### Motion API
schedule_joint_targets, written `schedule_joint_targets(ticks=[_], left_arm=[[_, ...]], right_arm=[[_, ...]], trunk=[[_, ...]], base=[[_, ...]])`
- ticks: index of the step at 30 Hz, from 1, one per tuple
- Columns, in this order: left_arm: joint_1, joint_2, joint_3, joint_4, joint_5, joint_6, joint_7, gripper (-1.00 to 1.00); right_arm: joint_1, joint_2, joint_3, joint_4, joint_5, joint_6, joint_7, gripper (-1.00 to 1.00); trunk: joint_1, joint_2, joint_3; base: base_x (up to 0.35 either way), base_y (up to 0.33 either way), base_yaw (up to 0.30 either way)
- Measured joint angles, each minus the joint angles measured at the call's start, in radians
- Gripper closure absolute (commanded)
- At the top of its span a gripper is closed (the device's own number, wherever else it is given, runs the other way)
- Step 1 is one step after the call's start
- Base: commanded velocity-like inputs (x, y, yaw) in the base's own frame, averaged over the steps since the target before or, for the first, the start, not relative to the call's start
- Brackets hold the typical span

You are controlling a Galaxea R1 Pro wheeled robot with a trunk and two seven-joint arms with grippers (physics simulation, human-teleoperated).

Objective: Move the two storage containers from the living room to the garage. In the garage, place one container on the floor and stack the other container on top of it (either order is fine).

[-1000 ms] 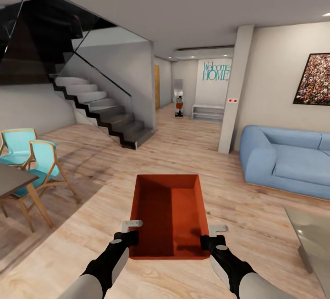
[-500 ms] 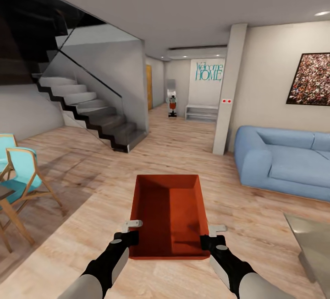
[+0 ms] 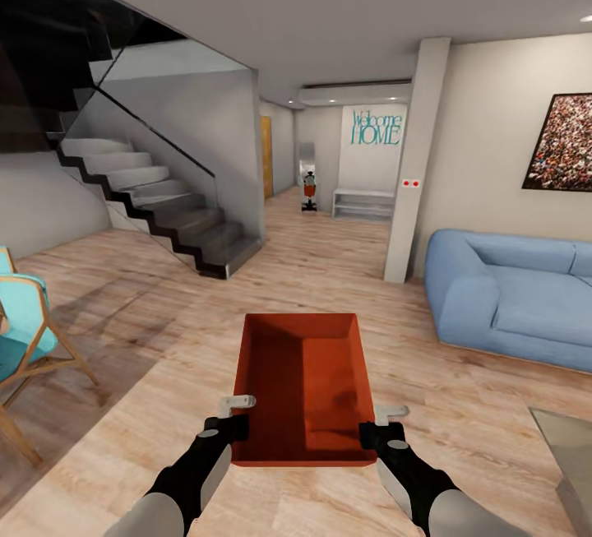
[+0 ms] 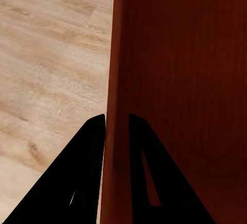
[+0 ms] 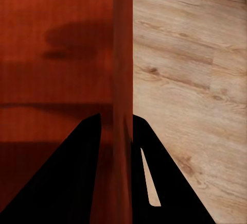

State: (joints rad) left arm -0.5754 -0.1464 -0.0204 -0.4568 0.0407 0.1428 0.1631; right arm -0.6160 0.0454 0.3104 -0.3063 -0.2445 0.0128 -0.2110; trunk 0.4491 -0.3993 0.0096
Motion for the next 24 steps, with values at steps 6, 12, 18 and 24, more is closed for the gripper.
schedule_joint_targets(ticks=[6,12,18,24], left_arm=[[0.0,0.0,0.0,0.0,0.0,0.0,0.0,1.0],[0.0,0.0,0.0,0.0,0.0,0.0,-0.001,1.0],[0.0,0.0,-0.001,0.0,-0.001,0.0,0.0,1.0],[0.0,0.001,0.0,0.0,-0.001,0.0,-0.002,1.0]], right_arm=[[0.0,0.0,0.0,0.0,0.0,0.0,0.0,1.0],[0.0,0.0,0.001,0.0,-0.002,-0.001,-0.001,1.0],[0.0,0.0,0.001,0.0,-0.003,-0.001,-0.001,1.0],[0.0,0.001,0.001,0.0,-0.002,-0.001,-0.001,1.0]], trunk=[[0.0,0.0,0.0],[0.0,0.0,0.0],[0.0,0.0,0.0],[0.0,0.0,0.0]], base=[[0.323,0.0,0.0],[0.323,0.0,0.0],[0.323,0.0,0.0],[0.323,0.0,0.0]])
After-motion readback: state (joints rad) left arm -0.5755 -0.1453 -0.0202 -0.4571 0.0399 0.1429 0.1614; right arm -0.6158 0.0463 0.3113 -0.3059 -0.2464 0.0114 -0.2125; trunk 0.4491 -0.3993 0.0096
